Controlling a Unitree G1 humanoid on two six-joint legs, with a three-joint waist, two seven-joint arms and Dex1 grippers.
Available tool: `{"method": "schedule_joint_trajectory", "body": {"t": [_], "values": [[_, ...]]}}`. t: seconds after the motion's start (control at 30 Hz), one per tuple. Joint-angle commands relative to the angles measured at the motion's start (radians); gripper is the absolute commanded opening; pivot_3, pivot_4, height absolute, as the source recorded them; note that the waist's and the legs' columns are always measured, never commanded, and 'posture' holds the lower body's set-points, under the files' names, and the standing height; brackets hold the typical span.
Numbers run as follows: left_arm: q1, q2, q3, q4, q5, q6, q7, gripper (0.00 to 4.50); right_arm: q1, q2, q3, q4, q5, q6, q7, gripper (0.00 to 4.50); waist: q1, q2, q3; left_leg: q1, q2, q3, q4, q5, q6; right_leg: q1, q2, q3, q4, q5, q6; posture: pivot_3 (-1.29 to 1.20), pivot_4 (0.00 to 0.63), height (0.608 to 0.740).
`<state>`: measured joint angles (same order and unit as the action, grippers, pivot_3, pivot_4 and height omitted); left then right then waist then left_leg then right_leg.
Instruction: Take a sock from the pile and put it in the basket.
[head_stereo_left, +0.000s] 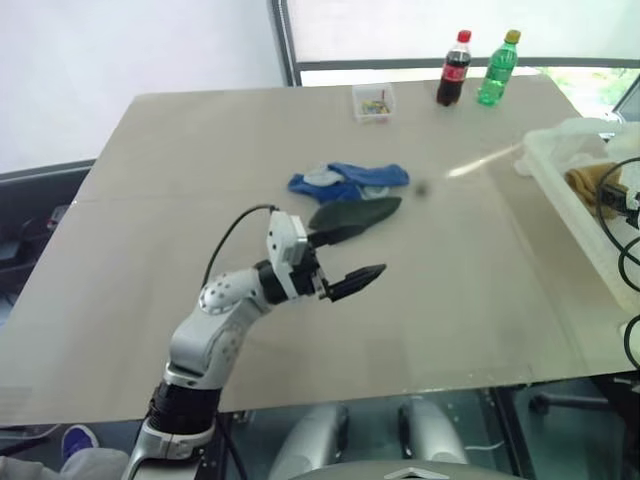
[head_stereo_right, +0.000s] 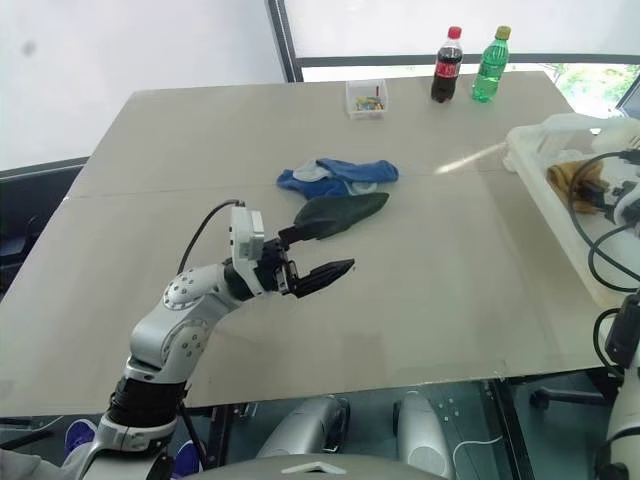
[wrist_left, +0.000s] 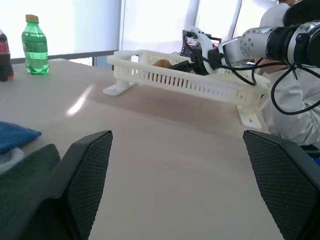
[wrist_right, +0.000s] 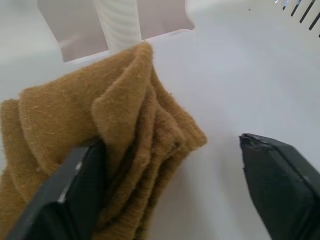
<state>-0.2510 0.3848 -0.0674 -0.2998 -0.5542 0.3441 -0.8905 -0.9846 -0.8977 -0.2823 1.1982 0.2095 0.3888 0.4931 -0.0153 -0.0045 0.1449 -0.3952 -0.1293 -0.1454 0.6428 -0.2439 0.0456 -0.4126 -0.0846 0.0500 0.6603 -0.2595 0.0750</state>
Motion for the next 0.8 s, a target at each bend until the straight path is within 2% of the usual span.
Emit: {"method": "schedule_joint_trajectory", "body": {"t": [0.03, 0.13, 0.3, 0.4, 0.47, 0.5, 0.57, 0.63, 0.67, 0.73, 0.8], "values": [[-0.023, -0.001, 0.015, 0.003, -0.023, -0.010, -0.015, 4.44, -0.003, -0.027, -0.045, -0.026, 0.028, 0.028, 0.002, 4.45, 0.001, 0.000, 0.000, 0.000, 0.000, 0.000, 0.000, 0.000, 0.000, 0.000, 0.000, 0.000, 0.000, 0.000, 0.000, 0.00, 0.150, 0.740], [-0.020, 0.007, 0.016, 0.024, -0.017, -0.014, -0.030, 4.44, 0.011, -0.048, -0.104, -0.078, 0.080, 0.066, 0.030, 4.45, 0.003, 0.000, 0.000, 0.000, 0.000, 0.000, 0.000, 0.000, 0.000, 0.000, 0.000, 0.000, 0.000, 0.000, 0.000, 0.00, 0.150, 0.740], [-0.004, 0.017, 0.038, 0.056, -0.013, -0.005, -0.020, 4.44, 0.074, -0.064, -0.282, -0.241, 0.255, 0.251, 0.048, 4.45, 0.005, 0.000, 0.000, -0.001, 0.000, 0.000, 0.000, 0.000, 0.000, 0.000, 0.000, 0.000, 0.000, 0.000, 0.000, 0.00, 0.150, 0.740], [0.010, 0.021, 0.072, 0.072, -0.014, 0.010, 0.014, 4.44, 0.202, -0.026, -0.378, -0.508, 0.358, 0.373, 0.035, 4.45, 0.007, 0.001, 0.000, -0.001, 0.000, -0.001, 0.000, 0.000, 0.001, 0.000, 0.000, -0.001, -0.001, 0.000, 0.000, 0.00, 0.150, 0.740], [0.018, 0.025, 0.100, 0.080, -0.009, 0.013, 0.043, 4.44, 0.331, 0.038, -0.403, -0.778, 0.397, 0.351, 0.031, 4.45, 0.004, 0.001, 0.000, -0.002, 0.000, -0.001, 0.000, 0.000, 0.001, -0.001, 0.000, -0.001, 0.000, 0.000, 0.000, 0.00, 0.150, 0.740], [0.021, 0.034, 0.113, 0.084, 0.011, 0.012, 0.069, 4.44, 0.409, 0.082, -0.378, -0.947, 0.403, 0.320, 0.037, 4.45, 0.003, 0.001, 0.000, -0.002, 0.000, 0.000, 0.001, -0.001, 0.001, -0.002, 0.000, 0.001, 0.001, 0.000, 0.000, 0.00, 0.150, 0.740], [0.024, 0.051, 0.134, 0.120, 0.098, 0.007, 0.170, 4.44, 0.573, 0.158, -0.251, -1.261, 0.394, 0.278, 0.065, 4.45, 0.000, 0.002, -0.001, -0.002, 0.000, -0.001, 0.002, -0.001, 0.001, -0.002, 0.000, 0.000, 0.001, 0.000, 0.000, 0.00, 0.150, 0.740], [0.021, 0.035, 0.177, 0.155, 0.133, -0.050, 0.237, 4.44, 0.709, 0.201, -0.110, -1.453, 0.370, 0.278, 0.082, 4.45, -0.003, 0.003, -0.002, -0.001, 0.001, -0.001, 0.002, -0.001, 0.001, -0.002, 0.001, 0.001, 0.002, 0.000, 0.000, 0.00, 0.150, 0.740], [0.026, 0.049, 0.182, 0.158, 0.148, -0.052, 0.244, 4.44, 0.767, 0.207, -0.050, -1.512, 0.351, 0.271, 0.097, 4.45, -0.004, 0.003, -0.002, 0.000, 0.003, 0.000, 0.002, -0.001, 0.001, -0.002, 0.004, 0.002, 0.003, 0.000, 0.000, 0.00, 0.150, 0.740], [0.055, 0.071, 0.219, 0.124, 0.076, -0.036, 0.180, 4.47, 0.860, 0.239, 0.048, -1.574, 0.295, 0.227, 0.095, 4.49, 0.002, 0.003, -0.002, -0.001, 0.004, 0.000, 0.004, -0.001, 0.000, -0.002, 0.004, 0.002, 0.003, 0.000, 0.001, 0.00, 0.150, 0.740], [0.083, 0.106, 0.239, 0.092, 0.066, -0.023, 0.160, 4.47, 0.931, 0.214, 0.135, -1.589, 0.194, 0.123, 0.127, 4.49, 0.011, 0.002, -0.001, -0.002, 0.002, 0.000, 0.006, -0.001, 0.001, -0.002, 0.003, 0.002, 0.003, 0.000, 0.001, 0.00, 0.150, 0.740]]}}
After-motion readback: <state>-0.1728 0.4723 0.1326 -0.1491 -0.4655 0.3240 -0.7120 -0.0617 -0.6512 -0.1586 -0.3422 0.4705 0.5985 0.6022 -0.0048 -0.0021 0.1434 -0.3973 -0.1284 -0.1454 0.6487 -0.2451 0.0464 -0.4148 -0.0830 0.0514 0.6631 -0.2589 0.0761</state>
